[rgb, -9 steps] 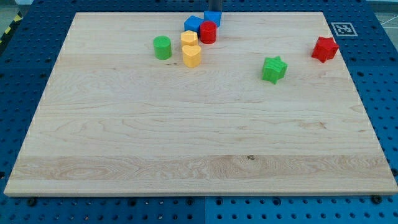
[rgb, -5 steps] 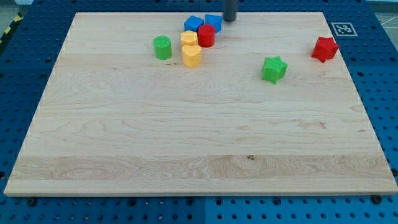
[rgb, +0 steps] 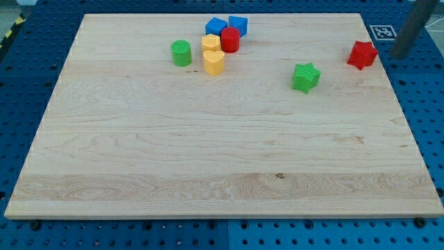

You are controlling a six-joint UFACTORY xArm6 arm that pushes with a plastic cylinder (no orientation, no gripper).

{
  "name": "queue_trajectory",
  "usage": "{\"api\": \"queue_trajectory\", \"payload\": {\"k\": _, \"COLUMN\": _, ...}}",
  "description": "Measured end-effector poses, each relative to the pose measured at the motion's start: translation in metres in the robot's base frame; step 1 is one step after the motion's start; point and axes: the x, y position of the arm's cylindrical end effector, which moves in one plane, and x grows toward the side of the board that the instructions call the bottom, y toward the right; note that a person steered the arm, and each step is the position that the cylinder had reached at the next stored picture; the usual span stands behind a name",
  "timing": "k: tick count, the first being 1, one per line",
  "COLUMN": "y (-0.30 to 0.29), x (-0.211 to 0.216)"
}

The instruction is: Push the red star slightly left

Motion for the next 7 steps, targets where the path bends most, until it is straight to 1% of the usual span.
{"api": "queue_trajectory", "payload": {"k": 1, "y": 0.000, "x": 0.047}}
{"api": "queue_trajectory", "payload": {"k": 2, "y": -0.016, "x": 0.053}}
{"api": "queue_trajectory", "payload": {"k": 3, "y": -0.045, "x": 0.044}}
{"api": "queue_trajectory", "payload": {"k": 6, "y": -0.126, "x": -0.024}}
{"api": "queue_trajectory", "payload": {"k": 7, "y": -0.139, "x": -0.016}}
